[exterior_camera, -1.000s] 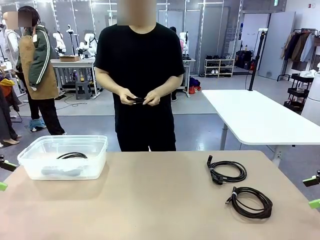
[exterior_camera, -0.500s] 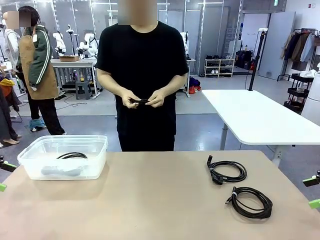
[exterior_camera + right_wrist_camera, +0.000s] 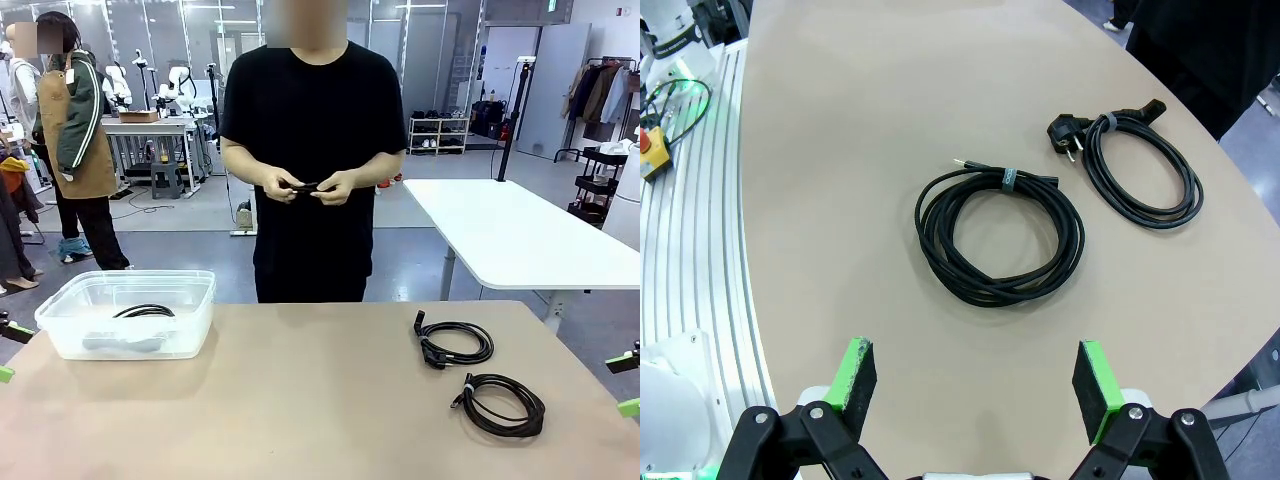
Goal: Organize and store the cables.
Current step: Place the Power Cable into the Organizing box.
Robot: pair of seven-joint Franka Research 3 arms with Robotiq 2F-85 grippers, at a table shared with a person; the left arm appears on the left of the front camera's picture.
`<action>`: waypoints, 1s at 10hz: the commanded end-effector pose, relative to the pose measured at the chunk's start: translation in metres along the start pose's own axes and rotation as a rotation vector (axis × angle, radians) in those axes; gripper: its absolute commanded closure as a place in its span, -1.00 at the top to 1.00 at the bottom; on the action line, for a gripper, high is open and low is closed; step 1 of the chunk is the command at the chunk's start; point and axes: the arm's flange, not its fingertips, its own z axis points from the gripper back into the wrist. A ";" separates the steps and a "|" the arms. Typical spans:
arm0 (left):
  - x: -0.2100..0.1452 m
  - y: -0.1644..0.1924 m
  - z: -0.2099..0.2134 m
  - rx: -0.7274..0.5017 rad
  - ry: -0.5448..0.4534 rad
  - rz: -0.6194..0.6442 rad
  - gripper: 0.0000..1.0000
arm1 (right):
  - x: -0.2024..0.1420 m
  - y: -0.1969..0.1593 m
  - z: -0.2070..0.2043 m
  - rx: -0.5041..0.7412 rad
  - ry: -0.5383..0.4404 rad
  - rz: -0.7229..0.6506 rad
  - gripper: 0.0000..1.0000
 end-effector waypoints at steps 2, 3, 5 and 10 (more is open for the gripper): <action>0.003 -0.001 0.001 0.013 0.008 0.018 1.00 | 0.065 -0.005 -0.031 0.001 0.115 -0.039 1.00; 0.003 -0.001 0.001 0.013 0.008 0.018 1.00 | 0.102 -0.015 -0.049 0.006 0.173 -0.081 1.00; 0.003 -0.001 0.001 0.013 0.008 0.018 1.00 | 0.165 -0.043 -0.095 -0.055 0.316 -0.176 1.00; 0.003 -0.001 0.001 0.013 0.008 0.018 1.00 | 0.251 -0.101 -0.228 -0.225 0.515 -0.489 1.00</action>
